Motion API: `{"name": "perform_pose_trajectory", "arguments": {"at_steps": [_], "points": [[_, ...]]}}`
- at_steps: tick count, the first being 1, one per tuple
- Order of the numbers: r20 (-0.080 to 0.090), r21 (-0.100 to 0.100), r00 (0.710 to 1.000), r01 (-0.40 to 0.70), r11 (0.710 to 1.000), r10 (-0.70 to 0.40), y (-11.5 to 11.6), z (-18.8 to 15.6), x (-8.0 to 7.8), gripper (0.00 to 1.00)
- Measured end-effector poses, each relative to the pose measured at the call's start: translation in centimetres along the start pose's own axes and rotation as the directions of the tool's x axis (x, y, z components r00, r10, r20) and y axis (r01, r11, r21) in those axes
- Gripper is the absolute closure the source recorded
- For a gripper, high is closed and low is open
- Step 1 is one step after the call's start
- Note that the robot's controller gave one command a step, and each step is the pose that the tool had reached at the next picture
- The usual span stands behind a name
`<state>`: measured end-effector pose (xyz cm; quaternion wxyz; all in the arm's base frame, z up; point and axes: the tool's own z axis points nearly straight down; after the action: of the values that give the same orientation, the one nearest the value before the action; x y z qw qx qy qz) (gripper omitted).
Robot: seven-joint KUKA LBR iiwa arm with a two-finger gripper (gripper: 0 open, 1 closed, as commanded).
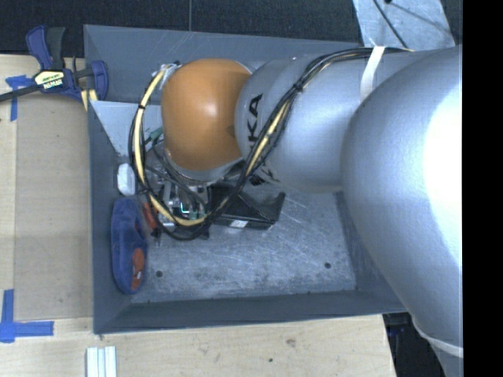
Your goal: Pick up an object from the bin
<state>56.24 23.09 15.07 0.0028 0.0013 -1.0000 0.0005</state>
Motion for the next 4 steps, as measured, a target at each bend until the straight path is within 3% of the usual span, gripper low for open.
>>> {"name": "perform_pose_trajectory", "arguments": {"at_steps": [1,2,3,4], "points": [[0.002,0.003,1.0,-0.021,1.0,0.021,-8.1,8.5,-1.1,0.0],[0.01,0.002,0.906,0.423,0.906,-0.423,-3.8,8.1,-1.1,0.0],[0.005,0.014,0.54,0.842,0.54,-0.842,1.0,7.9,-0.5,0.0],[0.004,0.015,0.545,0.838,0.545,-0.838,0.8,7.9,-0.7,0.0]]}}
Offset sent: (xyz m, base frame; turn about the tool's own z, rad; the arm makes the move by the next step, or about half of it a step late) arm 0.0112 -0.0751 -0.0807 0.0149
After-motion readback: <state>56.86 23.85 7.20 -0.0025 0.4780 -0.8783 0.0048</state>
